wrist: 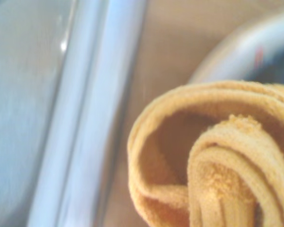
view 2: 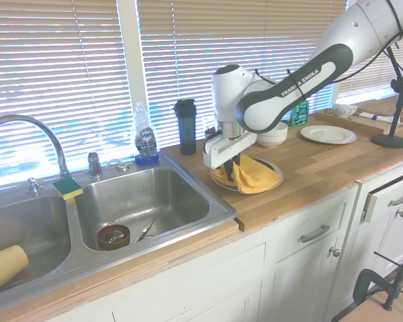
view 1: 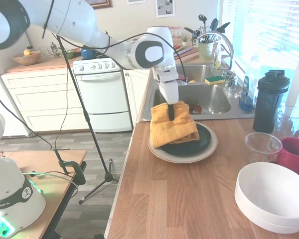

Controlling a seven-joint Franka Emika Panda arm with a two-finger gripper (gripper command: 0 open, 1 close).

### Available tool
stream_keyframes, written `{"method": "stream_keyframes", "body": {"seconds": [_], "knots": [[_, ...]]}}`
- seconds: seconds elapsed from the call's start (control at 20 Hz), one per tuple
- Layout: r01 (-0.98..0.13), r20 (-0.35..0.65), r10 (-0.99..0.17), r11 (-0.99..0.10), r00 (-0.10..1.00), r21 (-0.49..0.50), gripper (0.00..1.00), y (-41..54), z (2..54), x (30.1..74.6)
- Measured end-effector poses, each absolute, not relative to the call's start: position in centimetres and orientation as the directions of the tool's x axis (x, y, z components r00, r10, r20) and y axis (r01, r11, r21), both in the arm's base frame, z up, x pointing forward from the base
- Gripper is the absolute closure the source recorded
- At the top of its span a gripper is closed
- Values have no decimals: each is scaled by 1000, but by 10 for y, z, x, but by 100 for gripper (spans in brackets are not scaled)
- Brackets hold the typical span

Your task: Wipe the blue plate in clockwise motion

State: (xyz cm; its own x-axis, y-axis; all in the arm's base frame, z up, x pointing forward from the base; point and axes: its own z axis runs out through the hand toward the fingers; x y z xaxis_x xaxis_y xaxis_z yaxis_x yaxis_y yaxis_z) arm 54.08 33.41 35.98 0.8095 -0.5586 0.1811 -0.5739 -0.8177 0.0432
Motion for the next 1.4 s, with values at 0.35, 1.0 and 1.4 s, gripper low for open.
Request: {"method": "stream_keyframes", "body": {"seconds": [0.35, 1.0, 1.4], "knots": [[-643, 198, -625, -766, 755, 33, 100, 312, 378, 604], [-669, 192, -649, -742, 736, 53, 100, 205, 385, 603], [-585, 196, -564, -809, 802, 65, 100, 226, 367, 521]]}}
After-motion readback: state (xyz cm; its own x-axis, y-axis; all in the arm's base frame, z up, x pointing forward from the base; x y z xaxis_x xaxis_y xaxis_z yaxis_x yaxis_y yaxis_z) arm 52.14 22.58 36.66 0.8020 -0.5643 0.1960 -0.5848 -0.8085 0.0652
